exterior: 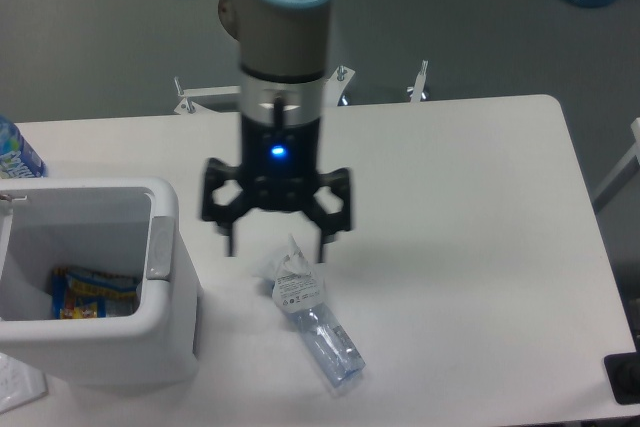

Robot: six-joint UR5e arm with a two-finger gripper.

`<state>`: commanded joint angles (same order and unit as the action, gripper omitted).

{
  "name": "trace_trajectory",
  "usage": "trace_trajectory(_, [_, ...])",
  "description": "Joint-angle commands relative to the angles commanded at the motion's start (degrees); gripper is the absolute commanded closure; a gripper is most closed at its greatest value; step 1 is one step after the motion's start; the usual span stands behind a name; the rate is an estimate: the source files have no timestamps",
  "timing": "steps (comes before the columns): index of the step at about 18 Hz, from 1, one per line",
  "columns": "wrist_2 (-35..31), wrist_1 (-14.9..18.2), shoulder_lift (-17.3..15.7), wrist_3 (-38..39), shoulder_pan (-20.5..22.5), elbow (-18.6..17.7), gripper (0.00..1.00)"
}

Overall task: Open the trash can
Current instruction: 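Lift the gripper up and away from the opened trash can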

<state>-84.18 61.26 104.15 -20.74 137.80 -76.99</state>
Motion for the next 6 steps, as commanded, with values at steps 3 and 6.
trace_trajectory(3, [-5.98, 0.70, -0.09, -8.50, 1.32, -0.53, 0.00])
trace_trajectory(6, [-7.75, 0.70, -0.17, -12.05, 2.29, -1.05, 0.00])
